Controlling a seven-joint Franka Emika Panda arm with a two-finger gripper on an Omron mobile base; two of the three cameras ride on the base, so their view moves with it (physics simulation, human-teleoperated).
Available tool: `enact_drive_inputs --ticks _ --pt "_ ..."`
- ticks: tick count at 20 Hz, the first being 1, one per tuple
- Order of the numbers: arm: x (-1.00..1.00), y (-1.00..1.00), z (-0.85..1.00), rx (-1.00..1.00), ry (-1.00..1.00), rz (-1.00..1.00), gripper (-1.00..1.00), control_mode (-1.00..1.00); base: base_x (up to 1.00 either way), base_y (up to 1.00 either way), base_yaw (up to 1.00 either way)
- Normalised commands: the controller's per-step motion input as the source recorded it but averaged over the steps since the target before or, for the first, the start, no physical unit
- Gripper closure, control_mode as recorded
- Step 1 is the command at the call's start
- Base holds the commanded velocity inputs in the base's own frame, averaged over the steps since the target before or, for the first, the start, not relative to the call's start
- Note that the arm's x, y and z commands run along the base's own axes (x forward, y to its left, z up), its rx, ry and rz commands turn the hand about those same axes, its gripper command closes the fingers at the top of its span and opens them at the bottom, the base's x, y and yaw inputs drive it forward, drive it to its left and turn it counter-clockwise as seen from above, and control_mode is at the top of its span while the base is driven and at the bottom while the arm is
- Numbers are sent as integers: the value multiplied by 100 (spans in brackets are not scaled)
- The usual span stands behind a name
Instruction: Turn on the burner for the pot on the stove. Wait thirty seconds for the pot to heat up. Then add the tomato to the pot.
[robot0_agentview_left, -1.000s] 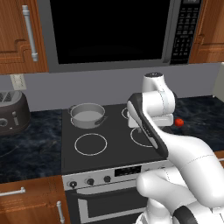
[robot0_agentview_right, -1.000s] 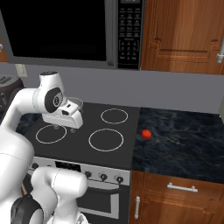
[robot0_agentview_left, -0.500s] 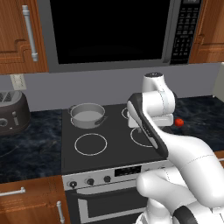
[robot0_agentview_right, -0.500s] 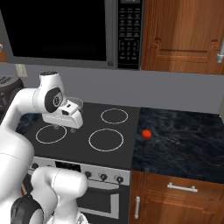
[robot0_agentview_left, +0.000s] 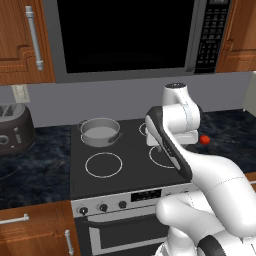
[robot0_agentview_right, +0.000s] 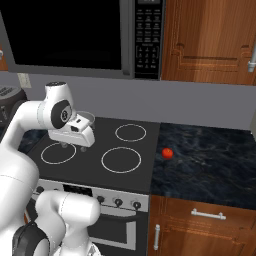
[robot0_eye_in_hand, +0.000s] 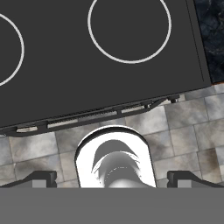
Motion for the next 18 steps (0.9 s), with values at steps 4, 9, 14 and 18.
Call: enact_drive_inputs --ticks 4,9,14,18 --pt "0 0 0 0 0 0 -100 -100 0 0 0" --pt "0 0 0 0 0 0 -100 -100 0 0 0" --pt "0 0 0 0 0 0 -100 -100 0 0 0" --pt "0 0 0 0 0 0 -100 -100 0 0 0"
